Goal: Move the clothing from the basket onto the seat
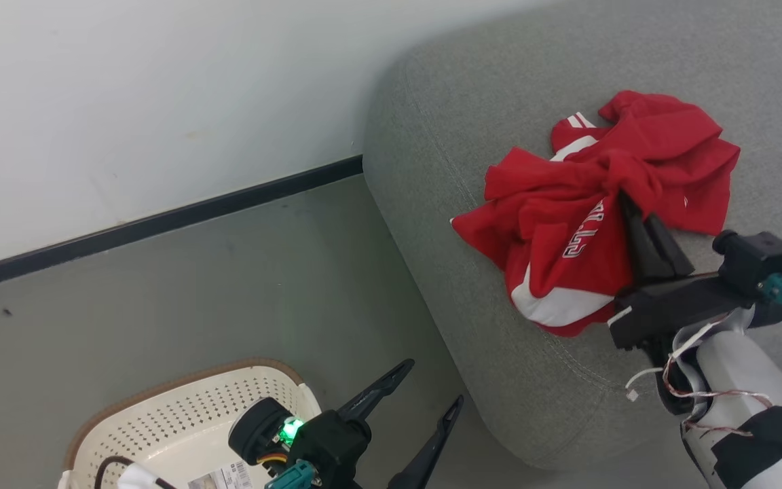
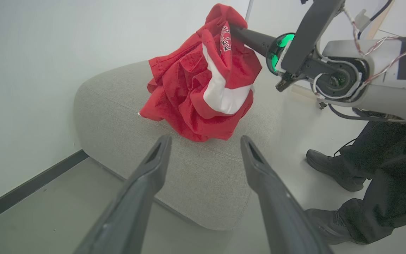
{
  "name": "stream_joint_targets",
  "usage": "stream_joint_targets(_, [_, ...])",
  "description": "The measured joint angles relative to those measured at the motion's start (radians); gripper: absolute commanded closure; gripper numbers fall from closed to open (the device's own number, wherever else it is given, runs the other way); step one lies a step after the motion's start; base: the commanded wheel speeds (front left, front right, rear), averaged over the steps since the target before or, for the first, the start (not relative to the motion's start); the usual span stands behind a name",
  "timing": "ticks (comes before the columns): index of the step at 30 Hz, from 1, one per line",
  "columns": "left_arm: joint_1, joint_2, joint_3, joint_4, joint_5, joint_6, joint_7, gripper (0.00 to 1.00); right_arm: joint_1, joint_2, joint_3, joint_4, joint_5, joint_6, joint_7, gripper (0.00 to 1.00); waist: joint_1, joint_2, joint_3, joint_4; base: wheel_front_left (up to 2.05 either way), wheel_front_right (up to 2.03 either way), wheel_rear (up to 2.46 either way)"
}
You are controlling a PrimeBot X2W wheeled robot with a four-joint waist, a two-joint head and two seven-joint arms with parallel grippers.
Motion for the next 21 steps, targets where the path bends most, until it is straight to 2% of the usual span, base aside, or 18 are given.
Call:
stream_joint_targets(11, [-0.072,-0.010,-0.027,0.001,0.003,-0.008,0.016,0.00,-0.166,-0.032,-0.064,0.007,0.007,0.000,-0.001,1.00,0.0000,0.0000,0.059,-0.032,0.00,0.00,0.00])
stream_joint_targets(21, [-0.099,-0.015,-0.051,0.004,0.003,-0.008,0.019,0.00,-0.378,-0.127,-0.168,0.058,0.008,-0.009,-0.001,1.00,-0.0001,0.0000,0.098,-0.013,0.00,0.00,0.00])
